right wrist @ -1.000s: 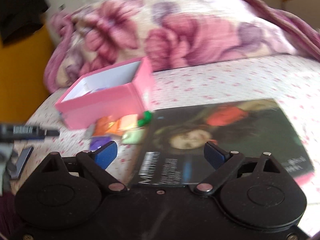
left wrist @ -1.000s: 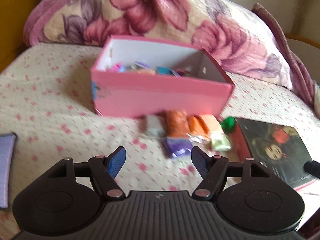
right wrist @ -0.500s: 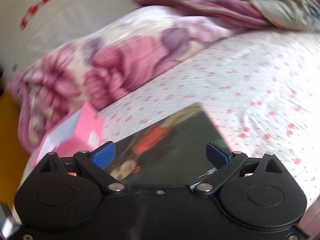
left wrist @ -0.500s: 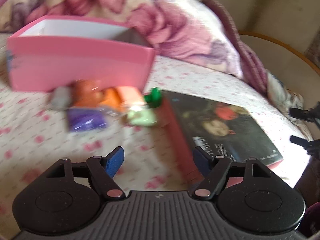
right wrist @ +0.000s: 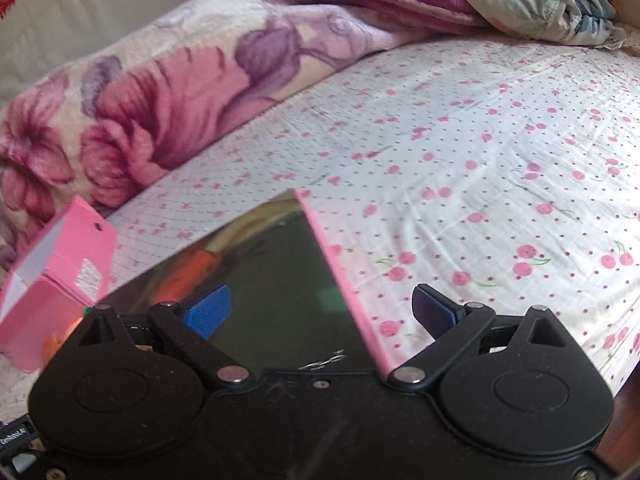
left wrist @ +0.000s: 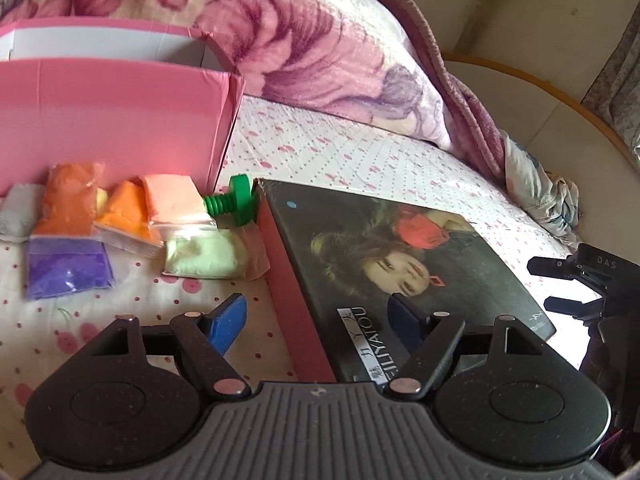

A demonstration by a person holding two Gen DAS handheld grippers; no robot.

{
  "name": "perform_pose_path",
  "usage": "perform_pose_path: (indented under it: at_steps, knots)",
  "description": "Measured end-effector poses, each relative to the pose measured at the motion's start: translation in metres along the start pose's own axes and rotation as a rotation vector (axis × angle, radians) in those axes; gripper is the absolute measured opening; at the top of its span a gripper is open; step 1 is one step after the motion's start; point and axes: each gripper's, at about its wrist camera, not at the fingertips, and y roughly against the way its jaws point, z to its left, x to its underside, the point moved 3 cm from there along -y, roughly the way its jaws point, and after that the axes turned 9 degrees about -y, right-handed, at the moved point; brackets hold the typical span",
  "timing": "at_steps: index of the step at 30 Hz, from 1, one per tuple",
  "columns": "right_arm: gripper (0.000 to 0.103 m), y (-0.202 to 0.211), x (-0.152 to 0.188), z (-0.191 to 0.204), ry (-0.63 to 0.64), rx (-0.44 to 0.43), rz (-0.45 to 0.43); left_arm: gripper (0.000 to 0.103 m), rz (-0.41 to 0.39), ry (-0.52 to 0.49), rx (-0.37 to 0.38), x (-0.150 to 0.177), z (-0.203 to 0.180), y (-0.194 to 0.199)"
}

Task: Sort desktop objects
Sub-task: 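Grasp the dark portrait book edge with the right tool while the left tool grips its other edge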

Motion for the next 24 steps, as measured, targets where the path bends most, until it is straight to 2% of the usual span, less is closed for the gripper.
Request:
perform_pose_path:
  at_steps: [8, 16, 18, 24]
  knots:
    - [0.098, -0.025, 0.002, -0.001, 0.079, 0.03, 0.066, 0.077, -0.008, 0.014, 0.044, -0.002, 0.002, -0.013]
    - [0.099, -0.029, 0.009, 0.005, 0.082, -0.026, 0.132, 0.077, -0.009, -0.03, 0.059, -0.002, -0.008, -0.015]
    - [0.099, -0.027, 0.014, 0.014, 0.119, -0.049, 0.152, 0.078, -0.01, -0.041, 0.063, -0.002, -0.01, -0.016]
    - [0.1, -0.015, 0.023, 0.036, 0.252, -0.018, 0.123, 0.079, -0.003, -0.053, 0.076, -0.005, -0.013, -0.015]
